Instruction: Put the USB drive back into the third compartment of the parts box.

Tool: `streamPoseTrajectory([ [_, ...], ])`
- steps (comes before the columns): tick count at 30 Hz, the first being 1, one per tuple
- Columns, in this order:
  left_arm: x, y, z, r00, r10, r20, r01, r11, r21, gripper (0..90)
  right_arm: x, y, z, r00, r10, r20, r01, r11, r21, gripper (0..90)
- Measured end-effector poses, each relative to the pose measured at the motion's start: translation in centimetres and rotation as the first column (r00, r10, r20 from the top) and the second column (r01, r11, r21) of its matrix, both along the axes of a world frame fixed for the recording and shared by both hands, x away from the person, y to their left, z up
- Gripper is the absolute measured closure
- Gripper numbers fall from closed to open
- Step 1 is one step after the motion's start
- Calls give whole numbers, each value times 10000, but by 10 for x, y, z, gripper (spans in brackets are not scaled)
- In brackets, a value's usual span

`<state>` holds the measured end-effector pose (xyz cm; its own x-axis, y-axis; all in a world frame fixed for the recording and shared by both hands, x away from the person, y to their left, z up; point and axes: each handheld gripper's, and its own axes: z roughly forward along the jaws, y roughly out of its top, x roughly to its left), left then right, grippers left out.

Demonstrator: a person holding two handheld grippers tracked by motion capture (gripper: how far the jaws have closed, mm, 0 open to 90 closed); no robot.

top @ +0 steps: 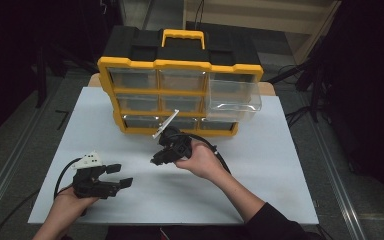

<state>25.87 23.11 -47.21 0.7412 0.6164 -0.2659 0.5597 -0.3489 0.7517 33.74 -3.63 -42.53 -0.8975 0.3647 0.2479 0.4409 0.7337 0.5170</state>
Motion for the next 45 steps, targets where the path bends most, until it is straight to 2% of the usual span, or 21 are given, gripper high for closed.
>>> streamPoseTrajectory([
  [6,1,-1,-1,10000,45,-19,-45,10000,1,278,-4,-1,13,10000,3,-42,-4,9999,-129,765],
  [13,1,-3,0,10000,-60,-14,60,10000,41,278,-4,-2,36,9994,-317,118,320,9991,-270,765],
  [17,1,-4,0,9999,-98,-25,98,10000,9,278,-1,-8,52,9983,-586,-50,586,9983,10,765],
  [22,1,-5,0,9999,-126,-16,126,9999,39,278,-1,-12,66,9961,-874,128,878,9957,-283,765],
  [25,1,-5,-1,9999,-103,-7,103,9999,37,278,-1,-15,74,9970,-772,2,772,9969,-123,765],
  [33,1,-5,-1,9999,-108,-46,108,9999,-7,278,-4,-18,93,9995,-301,123,302,9995,-38,765],
  [36,1,-5,0,9999,-144,-53,144,9999,-56,278,-5,-18,100,9995,23,316,-28,9999,159,765],
  [45,1,-6,-1,9999,-119,-37,119,9999,-18,278,-6,-23,122,9987,177,472,-188,9996,232,765],
])
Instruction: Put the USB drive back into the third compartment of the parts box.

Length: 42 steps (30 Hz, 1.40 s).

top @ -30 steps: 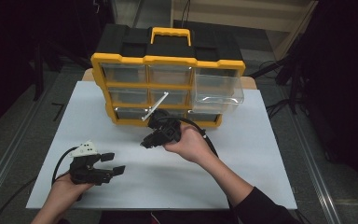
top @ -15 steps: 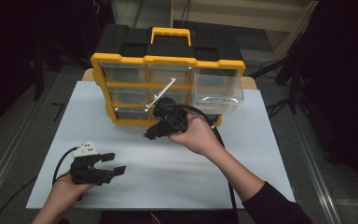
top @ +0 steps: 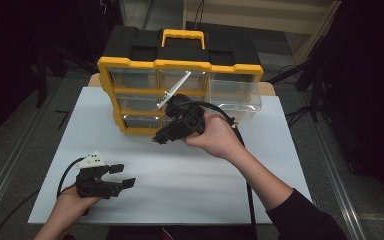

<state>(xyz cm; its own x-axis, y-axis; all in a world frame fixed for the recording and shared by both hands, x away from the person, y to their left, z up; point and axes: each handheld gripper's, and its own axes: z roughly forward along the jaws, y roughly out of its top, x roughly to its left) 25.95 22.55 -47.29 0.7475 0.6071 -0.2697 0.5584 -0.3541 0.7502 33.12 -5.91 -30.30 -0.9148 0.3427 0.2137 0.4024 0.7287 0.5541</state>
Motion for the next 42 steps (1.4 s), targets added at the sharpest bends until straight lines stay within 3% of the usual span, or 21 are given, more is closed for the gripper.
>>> streamPoseTrajectory([
  [10,0,0,0,9999,-35,-106,33,9998,-220,278,2,-8,24,10000,-2,7,2,9999,131,765],
  [15,0,-1,0,9999,-75,-145,73,9999,-154,278,2,-12,37,9994,85,321,-88,9999,96,765],
  [21,0,-1,-1,9999,-45,-133,43,9999,-144,278,4,-20,51,9995,-33,318,28,9999,147,765],
  [25,0,-1,-1,9999,-56,-146,55,9999,-119,278,5,-26,57,9979,-162,631,153,9998,136,765],
  [42,0,0,-1,9999,3,-153,-4,10000,-100,278,15,-55,85,9987,-106,503,81,9987,500,765],
])
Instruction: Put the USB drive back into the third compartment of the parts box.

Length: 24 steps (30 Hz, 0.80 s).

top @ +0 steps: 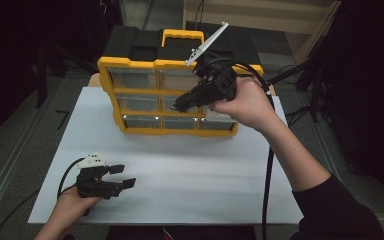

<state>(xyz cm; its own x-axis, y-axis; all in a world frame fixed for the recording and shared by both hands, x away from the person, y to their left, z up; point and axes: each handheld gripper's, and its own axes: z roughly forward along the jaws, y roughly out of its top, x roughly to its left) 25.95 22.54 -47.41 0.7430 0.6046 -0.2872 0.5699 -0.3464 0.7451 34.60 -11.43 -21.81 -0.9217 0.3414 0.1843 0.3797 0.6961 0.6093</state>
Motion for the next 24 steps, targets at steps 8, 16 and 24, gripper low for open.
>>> streamPoseTrajectory([
  [8,0,-1,0,10000,27,13,-26,10000,-11,278,1,-15,16,9998,-95,193,95,10000,5,765],
  [16,0,0,0,10000,-6,20,6,10000,12,278,4,-31,24,9981,240,569,-240,9997,-6,765],
  [24,0,-1,0,10000,8,11,-8,10000,25,278,9,-49,30,9987,189,472,-192,9998,55,765],
])
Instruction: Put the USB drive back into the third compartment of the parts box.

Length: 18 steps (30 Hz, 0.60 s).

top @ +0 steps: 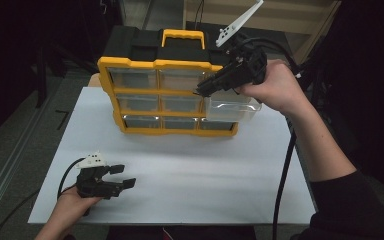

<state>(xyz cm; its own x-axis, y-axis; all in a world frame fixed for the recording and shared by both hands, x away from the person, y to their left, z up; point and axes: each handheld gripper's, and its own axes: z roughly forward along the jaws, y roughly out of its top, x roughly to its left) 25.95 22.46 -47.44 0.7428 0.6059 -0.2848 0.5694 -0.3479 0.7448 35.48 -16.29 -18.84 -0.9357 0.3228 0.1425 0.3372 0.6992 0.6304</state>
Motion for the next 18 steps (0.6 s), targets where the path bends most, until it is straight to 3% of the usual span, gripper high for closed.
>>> streamPoseTrajectory([
  [18,1,-1,0,10000,-55,-15,55,10000,8,278,9,-51,0,9981,-602,137,600,9981,144,764],
])
